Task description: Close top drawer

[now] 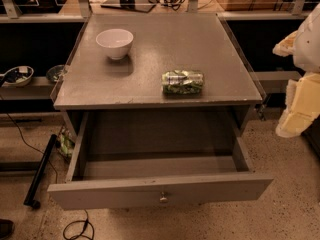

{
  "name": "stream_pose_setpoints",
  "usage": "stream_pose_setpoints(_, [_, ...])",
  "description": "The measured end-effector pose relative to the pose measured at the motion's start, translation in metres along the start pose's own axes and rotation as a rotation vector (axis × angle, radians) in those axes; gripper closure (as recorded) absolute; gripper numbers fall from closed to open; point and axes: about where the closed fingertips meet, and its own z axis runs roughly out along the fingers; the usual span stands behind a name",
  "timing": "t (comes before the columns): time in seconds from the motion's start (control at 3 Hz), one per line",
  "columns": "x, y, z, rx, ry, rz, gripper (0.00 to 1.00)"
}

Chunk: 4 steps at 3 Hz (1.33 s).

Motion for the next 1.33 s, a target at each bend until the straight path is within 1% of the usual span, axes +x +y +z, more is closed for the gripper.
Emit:
stream_pose_setpoints(0.33, [0.0,0.0,0.0,0.0,0.0,0.0,0.0])
stream_pose_setpoints(0.67, [0.0,0.0,0.0,0.0,0.0,0.0,0.15])
stream_pose_setpoints(1.33, [0.0,0.0,0.0,0.0,0.0,0.0,0.62])
